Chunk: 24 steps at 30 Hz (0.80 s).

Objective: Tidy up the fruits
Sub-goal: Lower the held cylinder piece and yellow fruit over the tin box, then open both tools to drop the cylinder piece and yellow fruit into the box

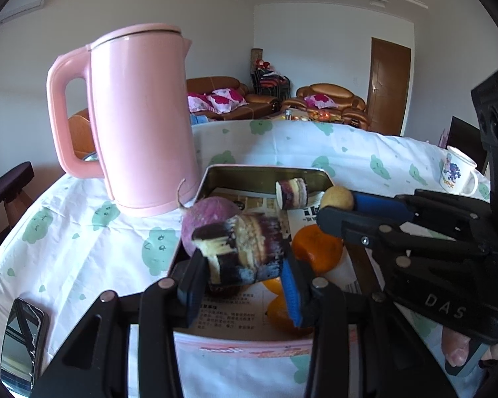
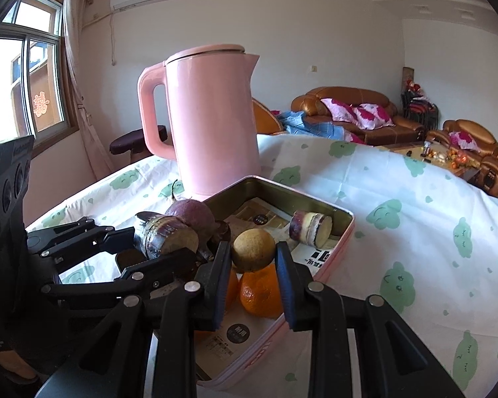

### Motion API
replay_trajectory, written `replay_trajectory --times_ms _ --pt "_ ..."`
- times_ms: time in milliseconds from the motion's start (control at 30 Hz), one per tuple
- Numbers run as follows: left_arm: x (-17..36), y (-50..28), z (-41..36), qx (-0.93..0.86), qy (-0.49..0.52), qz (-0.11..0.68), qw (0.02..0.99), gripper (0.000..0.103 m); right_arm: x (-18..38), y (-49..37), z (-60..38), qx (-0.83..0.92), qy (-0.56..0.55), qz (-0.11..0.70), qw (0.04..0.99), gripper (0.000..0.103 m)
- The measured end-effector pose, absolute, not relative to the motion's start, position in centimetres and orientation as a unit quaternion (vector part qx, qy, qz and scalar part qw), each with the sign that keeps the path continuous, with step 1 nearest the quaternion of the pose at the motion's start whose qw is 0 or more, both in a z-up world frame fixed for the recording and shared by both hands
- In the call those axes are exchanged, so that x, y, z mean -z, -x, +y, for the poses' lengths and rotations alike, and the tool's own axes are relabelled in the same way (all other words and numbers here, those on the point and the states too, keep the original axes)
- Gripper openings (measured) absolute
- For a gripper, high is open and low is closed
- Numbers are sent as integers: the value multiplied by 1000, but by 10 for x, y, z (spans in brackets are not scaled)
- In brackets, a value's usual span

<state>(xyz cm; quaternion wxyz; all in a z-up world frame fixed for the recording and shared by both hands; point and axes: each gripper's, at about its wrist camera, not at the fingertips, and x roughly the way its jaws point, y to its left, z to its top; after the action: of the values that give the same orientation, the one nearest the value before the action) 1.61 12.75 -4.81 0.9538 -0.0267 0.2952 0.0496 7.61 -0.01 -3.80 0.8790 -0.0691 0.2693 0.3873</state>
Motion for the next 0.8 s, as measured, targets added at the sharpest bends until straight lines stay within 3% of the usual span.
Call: replay_trajectory --times_ms 467,600,700,800 --pt "51 -13 131 -51 29 300 952 45 39 -75 4 -391 76 272 876 29" --pt "50 -5 135 -63 35 289 955 66 39 -76 3 -393 75 276 874 32" --pt "41 4 139 -65 39 263 962 81 39 -77 -3 -391 65 277 875 43" --pt "32 11 139 -75 37 238 968 103 34 -76 -13 -389 49 270 880 53"
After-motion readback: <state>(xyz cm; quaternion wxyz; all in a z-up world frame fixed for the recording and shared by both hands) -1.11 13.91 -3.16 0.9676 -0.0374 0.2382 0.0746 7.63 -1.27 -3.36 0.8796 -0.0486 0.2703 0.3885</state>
